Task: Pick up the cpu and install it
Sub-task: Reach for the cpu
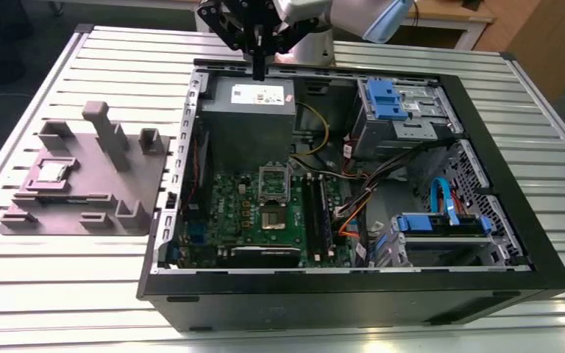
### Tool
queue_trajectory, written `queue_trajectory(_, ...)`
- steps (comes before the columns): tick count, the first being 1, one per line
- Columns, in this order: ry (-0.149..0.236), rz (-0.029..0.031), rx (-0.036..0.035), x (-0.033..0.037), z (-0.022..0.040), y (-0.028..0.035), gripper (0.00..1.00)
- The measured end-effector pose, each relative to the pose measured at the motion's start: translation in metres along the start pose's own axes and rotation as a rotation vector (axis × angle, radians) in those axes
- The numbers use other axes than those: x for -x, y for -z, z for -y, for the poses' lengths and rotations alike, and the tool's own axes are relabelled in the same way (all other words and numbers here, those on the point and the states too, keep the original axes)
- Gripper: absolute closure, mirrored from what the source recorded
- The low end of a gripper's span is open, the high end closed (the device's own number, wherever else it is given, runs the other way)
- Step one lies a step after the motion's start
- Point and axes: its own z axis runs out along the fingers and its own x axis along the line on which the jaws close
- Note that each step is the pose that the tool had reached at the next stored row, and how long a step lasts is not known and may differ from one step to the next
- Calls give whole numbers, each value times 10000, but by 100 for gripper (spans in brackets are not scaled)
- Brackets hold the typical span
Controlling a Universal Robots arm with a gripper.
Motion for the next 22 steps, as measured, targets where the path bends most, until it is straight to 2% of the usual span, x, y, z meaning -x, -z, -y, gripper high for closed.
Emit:
queue_trajectory(5, -1, 1, 1, -11, 1, 0, 90)
queue_trajectory(11, 0, 1, 1, -71, 5, 1, 90)
queue_trajectory(22, -1, 0, 0, -98, 8, 2, 90)
